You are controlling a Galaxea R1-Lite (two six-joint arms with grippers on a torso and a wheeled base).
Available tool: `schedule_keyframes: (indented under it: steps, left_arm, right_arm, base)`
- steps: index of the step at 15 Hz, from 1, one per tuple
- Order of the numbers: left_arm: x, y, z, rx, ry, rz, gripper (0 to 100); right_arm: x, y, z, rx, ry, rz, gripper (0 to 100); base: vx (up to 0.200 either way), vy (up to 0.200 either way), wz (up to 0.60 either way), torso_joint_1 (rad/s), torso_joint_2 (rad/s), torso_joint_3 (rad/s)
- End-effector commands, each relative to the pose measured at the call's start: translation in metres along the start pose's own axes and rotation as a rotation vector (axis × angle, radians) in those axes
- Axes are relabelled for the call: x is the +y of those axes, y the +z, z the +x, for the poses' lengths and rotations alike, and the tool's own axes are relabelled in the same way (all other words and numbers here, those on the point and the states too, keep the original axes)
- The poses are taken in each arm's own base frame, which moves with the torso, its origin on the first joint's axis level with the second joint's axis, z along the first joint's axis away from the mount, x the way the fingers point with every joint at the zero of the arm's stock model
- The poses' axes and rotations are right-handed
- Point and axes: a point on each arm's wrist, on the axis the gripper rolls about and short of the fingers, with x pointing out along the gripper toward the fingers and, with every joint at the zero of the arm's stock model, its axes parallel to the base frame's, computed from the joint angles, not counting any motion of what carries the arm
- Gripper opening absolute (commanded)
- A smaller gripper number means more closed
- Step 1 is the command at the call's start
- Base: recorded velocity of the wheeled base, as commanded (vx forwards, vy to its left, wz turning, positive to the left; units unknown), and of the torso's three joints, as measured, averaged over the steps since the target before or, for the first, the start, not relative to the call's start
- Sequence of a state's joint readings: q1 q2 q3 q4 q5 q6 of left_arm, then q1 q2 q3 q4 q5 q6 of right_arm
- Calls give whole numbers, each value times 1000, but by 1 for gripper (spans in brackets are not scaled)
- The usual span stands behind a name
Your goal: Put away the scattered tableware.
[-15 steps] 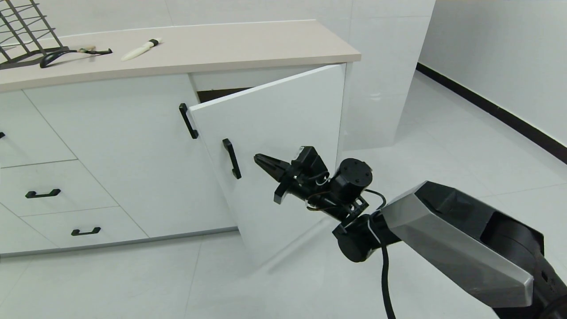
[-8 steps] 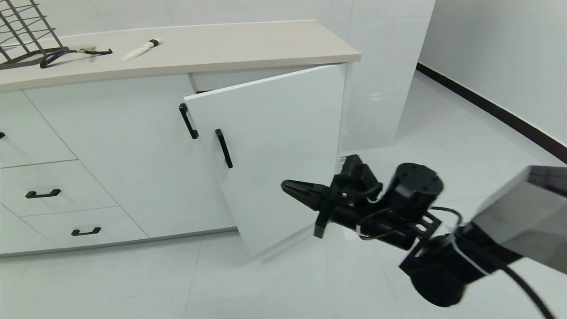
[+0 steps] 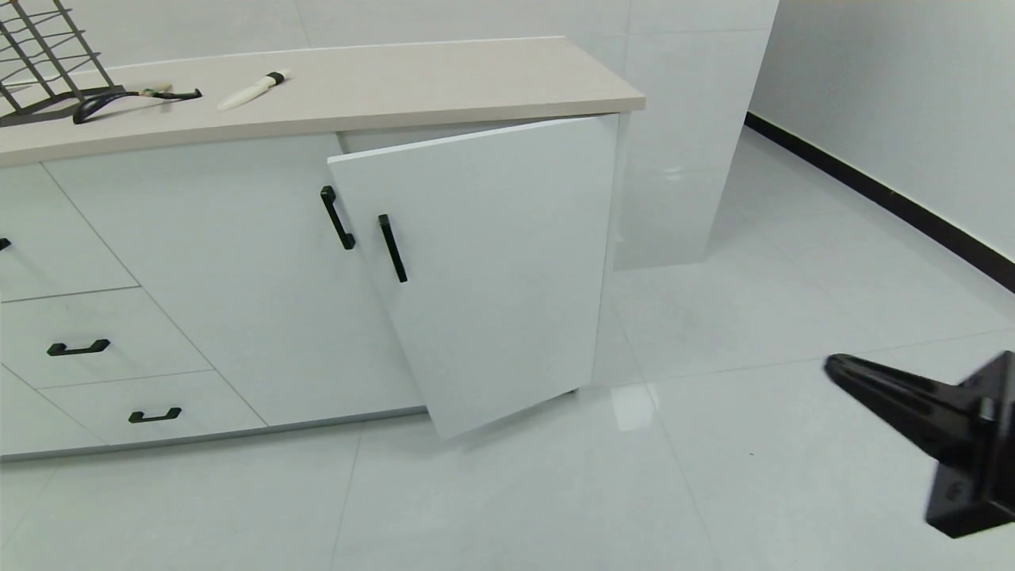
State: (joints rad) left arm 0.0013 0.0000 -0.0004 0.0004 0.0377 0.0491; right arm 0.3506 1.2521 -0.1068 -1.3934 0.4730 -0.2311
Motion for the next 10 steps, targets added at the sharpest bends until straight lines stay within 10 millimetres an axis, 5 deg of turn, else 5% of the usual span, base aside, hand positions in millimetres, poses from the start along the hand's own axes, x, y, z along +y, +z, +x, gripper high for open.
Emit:
schedule_keyframes:
  steps: [1,5,10]
  left_arm:
    - [0,0,0,0,1,-6,100]
    - [0,0,0,0,1,-31,100]
    - [0,0,0,0,1,-49,100]
  right_arm:
    - [26,30,-89,-63,-269,-158,0]
    - [84,6,-149,57,-294,-98,0]
    - [100,-29,-159,221,-308,10,0]
  base:
    - [0,0,0,0,0,0]
    - [0,0,0,0,0,0]
    - [0,0,0,0,0,0]
